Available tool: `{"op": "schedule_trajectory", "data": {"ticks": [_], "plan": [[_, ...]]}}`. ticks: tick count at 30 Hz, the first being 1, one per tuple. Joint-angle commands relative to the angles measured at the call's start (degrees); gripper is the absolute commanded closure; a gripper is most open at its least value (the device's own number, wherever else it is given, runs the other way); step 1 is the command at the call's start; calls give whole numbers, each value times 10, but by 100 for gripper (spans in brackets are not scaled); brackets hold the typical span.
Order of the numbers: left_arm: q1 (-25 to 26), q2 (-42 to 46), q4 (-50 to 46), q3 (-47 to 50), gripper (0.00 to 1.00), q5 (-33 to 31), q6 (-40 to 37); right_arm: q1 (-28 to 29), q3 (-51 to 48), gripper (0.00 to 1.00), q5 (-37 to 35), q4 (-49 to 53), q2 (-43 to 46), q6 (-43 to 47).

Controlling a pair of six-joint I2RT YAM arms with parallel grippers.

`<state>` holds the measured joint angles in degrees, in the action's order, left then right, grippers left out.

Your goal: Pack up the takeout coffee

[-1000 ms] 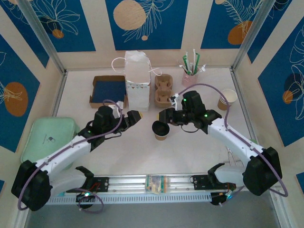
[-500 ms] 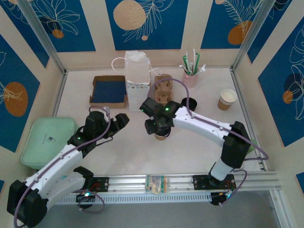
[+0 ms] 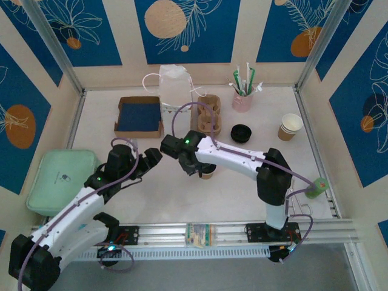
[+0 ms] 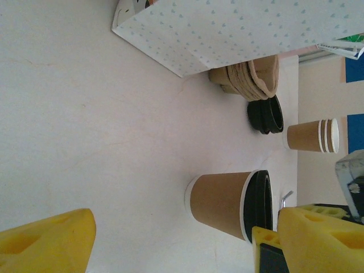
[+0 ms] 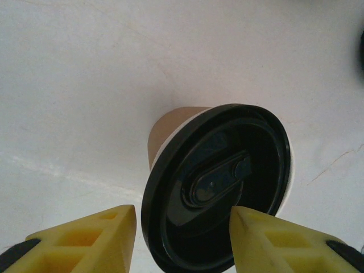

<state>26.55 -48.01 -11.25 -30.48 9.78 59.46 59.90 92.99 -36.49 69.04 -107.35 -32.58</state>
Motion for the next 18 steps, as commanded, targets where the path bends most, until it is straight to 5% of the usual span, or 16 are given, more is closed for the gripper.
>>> {"op": "schedule_trajectory", "data": {"ticks": [1,18], "plan": [[-8,13,-5,9,17,-2,-8,7,24,54,-26,30,-17,-12],[-20,24,4,17,17,11,-5,22,63,84,-42,49,-35,-4]]}}
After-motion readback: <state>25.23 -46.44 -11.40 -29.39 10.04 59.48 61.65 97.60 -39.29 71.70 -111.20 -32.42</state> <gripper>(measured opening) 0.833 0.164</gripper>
